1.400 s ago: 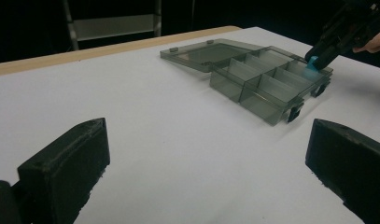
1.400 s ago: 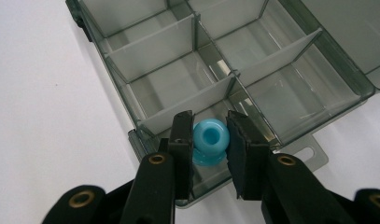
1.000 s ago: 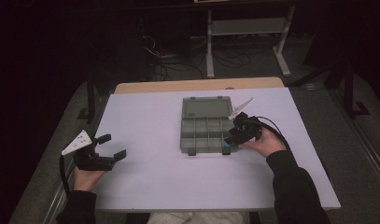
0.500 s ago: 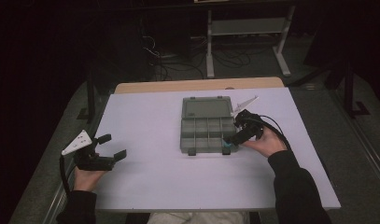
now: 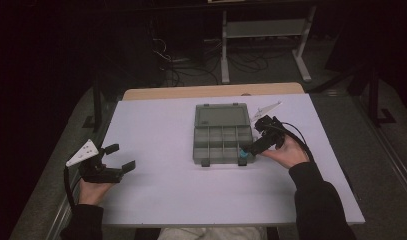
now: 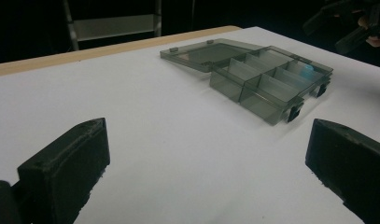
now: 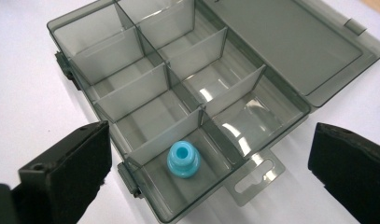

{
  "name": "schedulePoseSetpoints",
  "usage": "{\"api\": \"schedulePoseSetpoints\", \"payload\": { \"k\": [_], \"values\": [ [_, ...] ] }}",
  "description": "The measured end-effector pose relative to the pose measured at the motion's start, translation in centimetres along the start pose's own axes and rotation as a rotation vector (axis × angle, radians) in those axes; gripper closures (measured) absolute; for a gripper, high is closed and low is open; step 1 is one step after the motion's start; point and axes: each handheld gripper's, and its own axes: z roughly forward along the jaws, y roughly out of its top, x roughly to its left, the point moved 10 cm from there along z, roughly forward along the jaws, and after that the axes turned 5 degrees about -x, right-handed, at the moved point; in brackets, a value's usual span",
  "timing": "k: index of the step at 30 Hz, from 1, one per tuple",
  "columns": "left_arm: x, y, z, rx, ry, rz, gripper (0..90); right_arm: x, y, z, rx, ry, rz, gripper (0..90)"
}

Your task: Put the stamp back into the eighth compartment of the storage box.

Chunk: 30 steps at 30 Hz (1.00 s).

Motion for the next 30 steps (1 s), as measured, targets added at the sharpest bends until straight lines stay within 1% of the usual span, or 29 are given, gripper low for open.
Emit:
{"api": "schedulePoseSetpoints", "payload": {
  "k": [8,11,30],
  "values": [
    [0.0,-0.1,0.1,0.008,0.005,0.009,0.0,-0.2,0.4,-1.3,-0.06,-0.007,0.009,0.0],
    [0.1,-0.1,0.1,0.008,0.006,0.009,0.0,-0.3,0.4,-1.8,-0.084,-0.011,0.019,0.0],
    [0.0,-0.2,0.1,0.011,0.004,0.007,0.0,-1.0,-0.6,-3.3,-0.149,-0.033,0.055,0.0]
  ]
}}
